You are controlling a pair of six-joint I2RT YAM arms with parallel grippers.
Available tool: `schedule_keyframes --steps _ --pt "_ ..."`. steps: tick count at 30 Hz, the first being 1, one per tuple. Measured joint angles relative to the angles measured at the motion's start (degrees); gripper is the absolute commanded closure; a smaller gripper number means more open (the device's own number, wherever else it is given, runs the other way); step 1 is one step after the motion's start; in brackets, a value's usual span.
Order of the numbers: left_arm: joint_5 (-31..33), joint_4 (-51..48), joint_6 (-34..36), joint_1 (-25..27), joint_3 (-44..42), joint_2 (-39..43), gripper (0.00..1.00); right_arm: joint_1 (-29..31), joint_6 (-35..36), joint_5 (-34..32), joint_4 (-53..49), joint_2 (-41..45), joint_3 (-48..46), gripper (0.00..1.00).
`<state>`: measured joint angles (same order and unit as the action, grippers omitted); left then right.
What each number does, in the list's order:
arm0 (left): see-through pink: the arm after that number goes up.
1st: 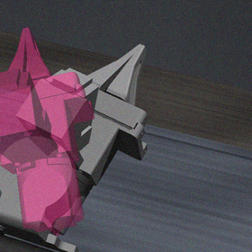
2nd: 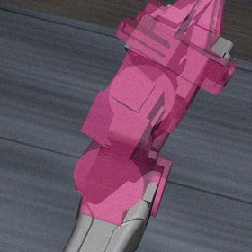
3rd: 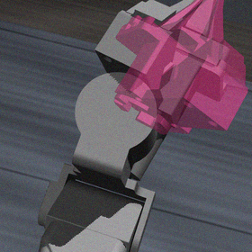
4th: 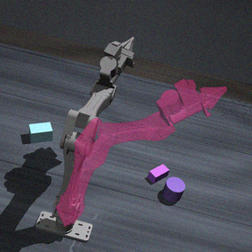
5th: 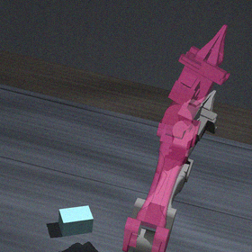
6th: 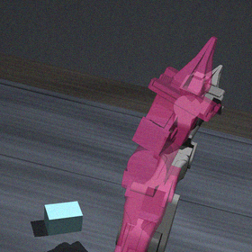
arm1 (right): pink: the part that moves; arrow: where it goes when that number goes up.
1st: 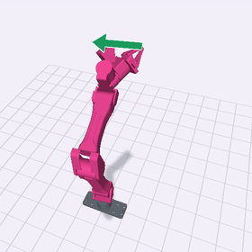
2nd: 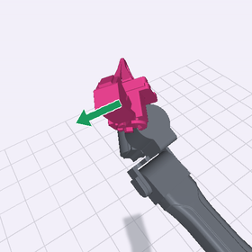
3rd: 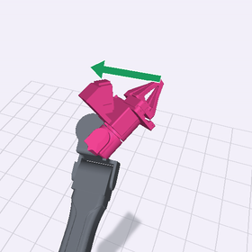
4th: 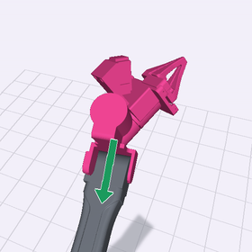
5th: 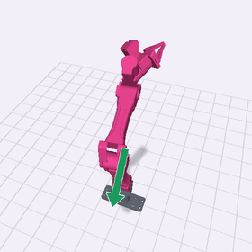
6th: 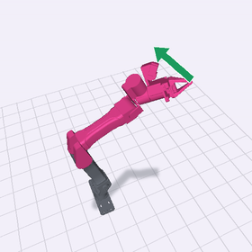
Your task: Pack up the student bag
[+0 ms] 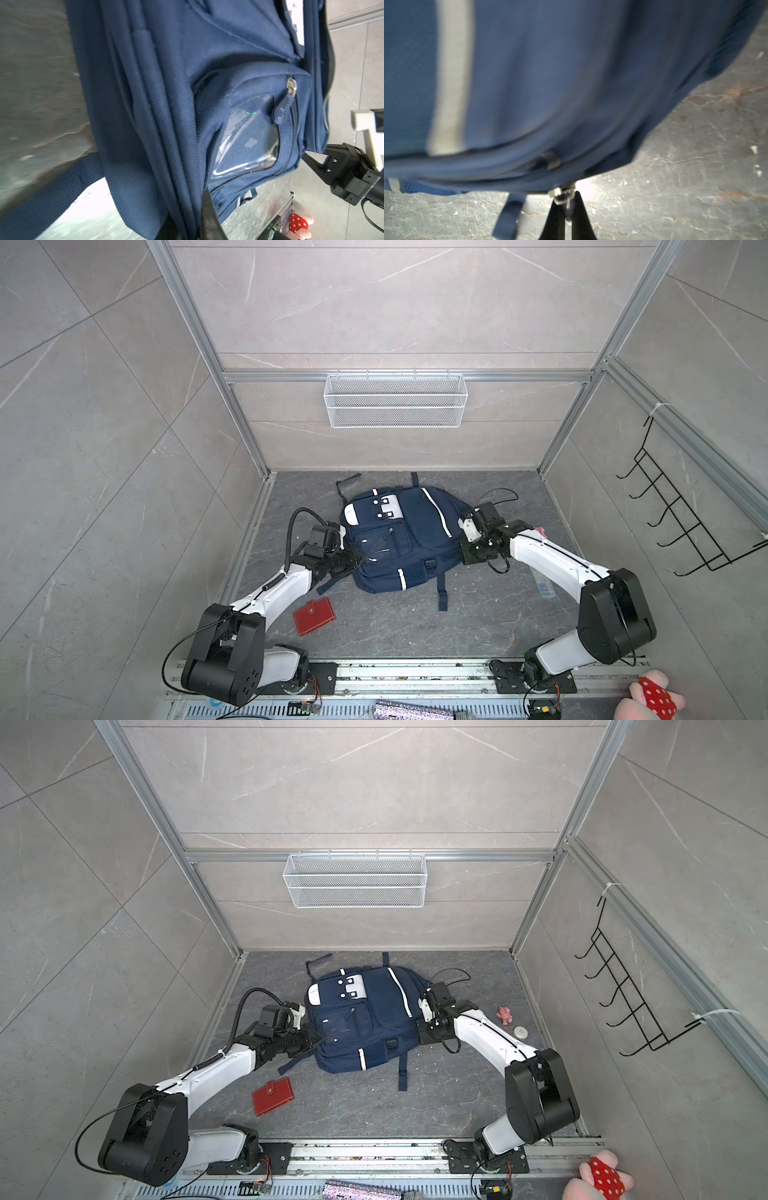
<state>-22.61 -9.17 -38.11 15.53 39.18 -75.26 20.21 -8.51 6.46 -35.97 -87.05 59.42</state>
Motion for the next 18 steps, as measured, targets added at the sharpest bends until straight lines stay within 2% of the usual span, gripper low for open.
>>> schedule_keyframes --steps 3,4,6,7,8,12,15,18 --pt "0.44 -5.09 2.49 -0.94 5.14 -2.23 1.0 -0.42 -0.26 1.64 0.09 0.17 0.0 1.0" --pt "0.79 -6.08 3.06 -1.05 6.62 -3.19 0.94 -0.33 -0.33 1.92 0.11 0.17 0.0 1.0" --pt "2.29 -8.17 4.33 -1.11 10.14 -5.79 0.45 0.13 -0.39 1.95 0.26 0.17 0.02 1.0" --pt "4.39 -9.4 4.5 -0.98 11.63 -6.56 0.28 0.39 -0.35 1.9 0.24 0.17 0.04 1.0" --pt "6.73 -10.36 4.76 -0.96 13.09 -7.02 0.21 0.7 -0.24 1.88 0.2 0.17 0.04 1.0" --pt "20.02 -18.36 5.09 3.1 21.62 -6.62 0.18 3.89 0.31 0.39 -0.2 0.81 0.04 1.0" --pt "28.72 -23.85 3.04 13.09 26.6 -4.13 0.19 8.11 1.25 0.04 -0.15 2.25 0.04 1.0" --pt "31.69 -26.21 -1.55 24.04 27.52 -1.42 0.22 11.39 1.95 1.6 0.46 2.84 0.04 1.0"
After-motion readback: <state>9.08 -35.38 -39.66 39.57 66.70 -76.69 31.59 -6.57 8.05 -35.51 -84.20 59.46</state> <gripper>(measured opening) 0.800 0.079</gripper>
